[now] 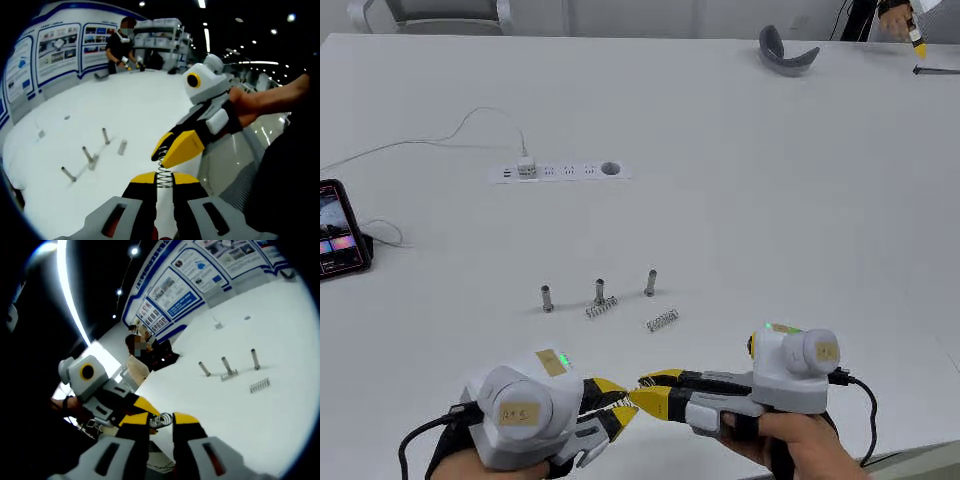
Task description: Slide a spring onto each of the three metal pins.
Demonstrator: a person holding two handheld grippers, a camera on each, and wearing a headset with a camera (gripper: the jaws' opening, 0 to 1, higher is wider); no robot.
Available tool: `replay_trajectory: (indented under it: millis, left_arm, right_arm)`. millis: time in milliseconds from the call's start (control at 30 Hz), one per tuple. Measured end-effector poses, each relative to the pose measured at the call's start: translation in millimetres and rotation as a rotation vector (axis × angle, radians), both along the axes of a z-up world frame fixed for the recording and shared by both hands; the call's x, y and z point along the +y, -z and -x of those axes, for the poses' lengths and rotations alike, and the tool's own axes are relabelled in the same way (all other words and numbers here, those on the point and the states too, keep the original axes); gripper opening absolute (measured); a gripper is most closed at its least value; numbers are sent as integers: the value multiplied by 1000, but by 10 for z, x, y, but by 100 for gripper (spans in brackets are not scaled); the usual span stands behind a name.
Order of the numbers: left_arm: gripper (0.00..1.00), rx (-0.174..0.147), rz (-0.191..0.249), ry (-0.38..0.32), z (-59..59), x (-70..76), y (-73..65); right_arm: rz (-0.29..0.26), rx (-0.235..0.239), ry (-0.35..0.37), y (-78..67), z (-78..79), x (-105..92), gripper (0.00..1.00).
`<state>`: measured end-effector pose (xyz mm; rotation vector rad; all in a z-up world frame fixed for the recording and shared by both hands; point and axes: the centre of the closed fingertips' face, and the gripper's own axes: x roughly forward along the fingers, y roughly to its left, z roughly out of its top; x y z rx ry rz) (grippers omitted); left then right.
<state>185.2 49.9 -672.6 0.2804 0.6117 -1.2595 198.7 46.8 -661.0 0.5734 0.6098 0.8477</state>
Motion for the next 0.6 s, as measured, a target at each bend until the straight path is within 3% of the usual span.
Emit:
replay_trajectory:
  millis: [100, 267, 500, 600]
  left_arm:
    - [10, -9, -3, 11, -9, -4, -5]
    - [10, -17, -10, 23, -29, 1, -4]
    - [10, -12, -2, 25, -50, 1, -7]
    - [10, -10, 5, 30, -71, -10, -17]
  right_arm:
    - [-50, 0, 5, -73, -15, 12, 13]
    - [-51, 1, -2, -73, -23, 27, 12]
    - [-31, 1, -21, -88, -34, 36, 12]
    - [25, -12, -63, -99, -32, 38, 12]
